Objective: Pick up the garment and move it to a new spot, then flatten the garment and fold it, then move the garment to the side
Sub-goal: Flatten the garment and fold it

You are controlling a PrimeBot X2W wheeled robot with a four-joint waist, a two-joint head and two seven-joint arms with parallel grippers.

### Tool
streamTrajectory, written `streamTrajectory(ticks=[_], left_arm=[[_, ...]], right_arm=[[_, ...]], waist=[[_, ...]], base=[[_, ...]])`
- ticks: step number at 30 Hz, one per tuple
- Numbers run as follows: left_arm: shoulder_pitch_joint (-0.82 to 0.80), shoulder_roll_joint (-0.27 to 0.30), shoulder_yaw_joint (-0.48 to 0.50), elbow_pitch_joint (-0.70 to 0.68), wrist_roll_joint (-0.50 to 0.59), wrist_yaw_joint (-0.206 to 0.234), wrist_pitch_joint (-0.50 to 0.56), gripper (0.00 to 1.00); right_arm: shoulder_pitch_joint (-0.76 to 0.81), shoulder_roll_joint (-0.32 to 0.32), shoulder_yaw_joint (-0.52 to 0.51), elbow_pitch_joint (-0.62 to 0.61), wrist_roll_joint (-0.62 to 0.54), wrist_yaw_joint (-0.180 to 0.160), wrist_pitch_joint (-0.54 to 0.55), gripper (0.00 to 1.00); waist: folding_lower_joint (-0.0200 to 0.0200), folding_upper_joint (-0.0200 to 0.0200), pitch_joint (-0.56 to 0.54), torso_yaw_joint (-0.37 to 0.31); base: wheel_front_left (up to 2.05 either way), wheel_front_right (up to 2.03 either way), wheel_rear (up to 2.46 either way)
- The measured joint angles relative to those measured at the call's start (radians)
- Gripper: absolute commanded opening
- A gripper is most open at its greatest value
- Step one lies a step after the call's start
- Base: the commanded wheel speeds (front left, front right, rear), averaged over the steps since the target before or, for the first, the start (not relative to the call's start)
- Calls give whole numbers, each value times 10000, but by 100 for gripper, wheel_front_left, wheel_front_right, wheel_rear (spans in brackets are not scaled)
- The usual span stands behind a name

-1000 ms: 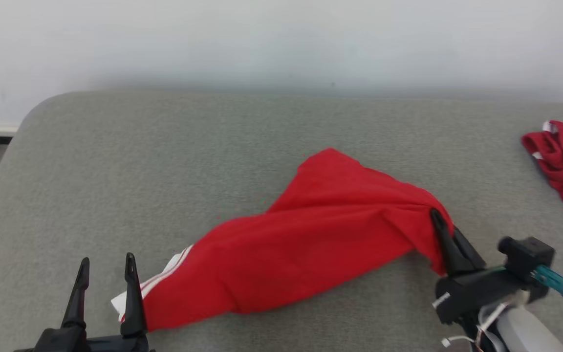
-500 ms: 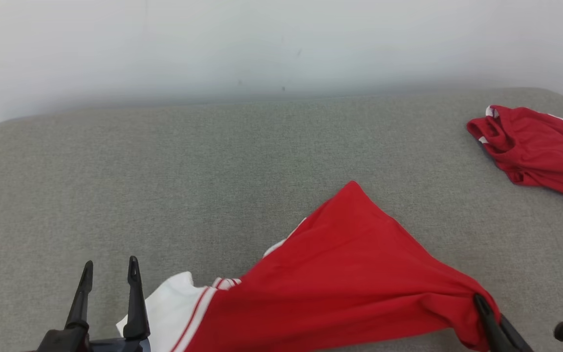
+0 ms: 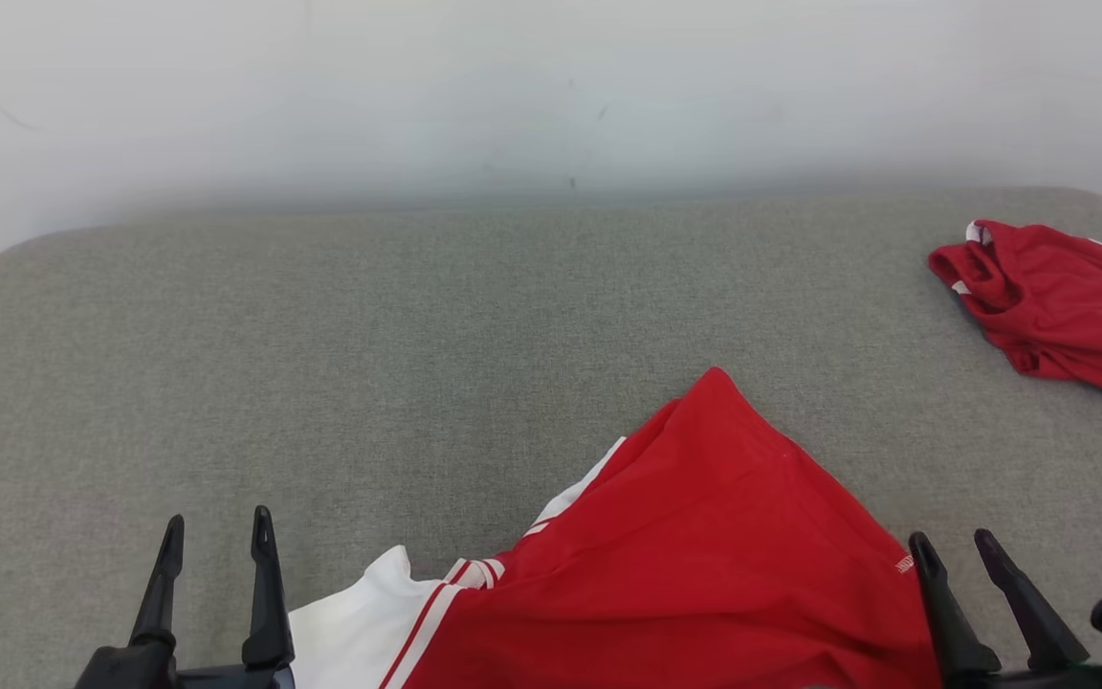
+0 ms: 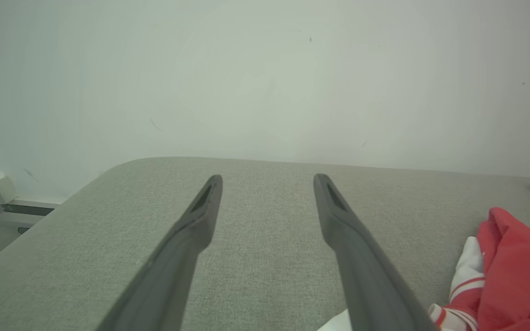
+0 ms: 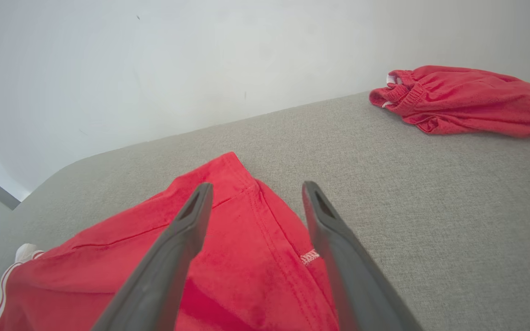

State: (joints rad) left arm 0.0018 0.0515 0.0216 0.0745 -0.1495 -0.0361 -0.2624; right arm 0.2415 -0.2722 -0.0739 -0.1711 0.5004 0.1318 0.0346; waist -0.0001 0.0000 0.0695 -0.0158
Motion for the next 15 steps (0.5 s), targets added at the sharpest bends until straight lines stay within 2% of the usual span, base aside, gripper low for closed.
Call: streamTrajectory(ticks=[6, 15], left_arm=[[81, -2, 13, -4, 6, 0, 0, 100], [107, -2, 54, -35, 90, -54, 0, 100]], right_arm=[[-984, -368, 449, 673, -408, 0, 2, 100], [-2922, -1053, 1561, 2757, -662, 0, 88, 100]], waist=[[0, 0, -102, 208], [0, 0, -204, 539]], base=[[0, 0, 0], [0, 0, 0]])
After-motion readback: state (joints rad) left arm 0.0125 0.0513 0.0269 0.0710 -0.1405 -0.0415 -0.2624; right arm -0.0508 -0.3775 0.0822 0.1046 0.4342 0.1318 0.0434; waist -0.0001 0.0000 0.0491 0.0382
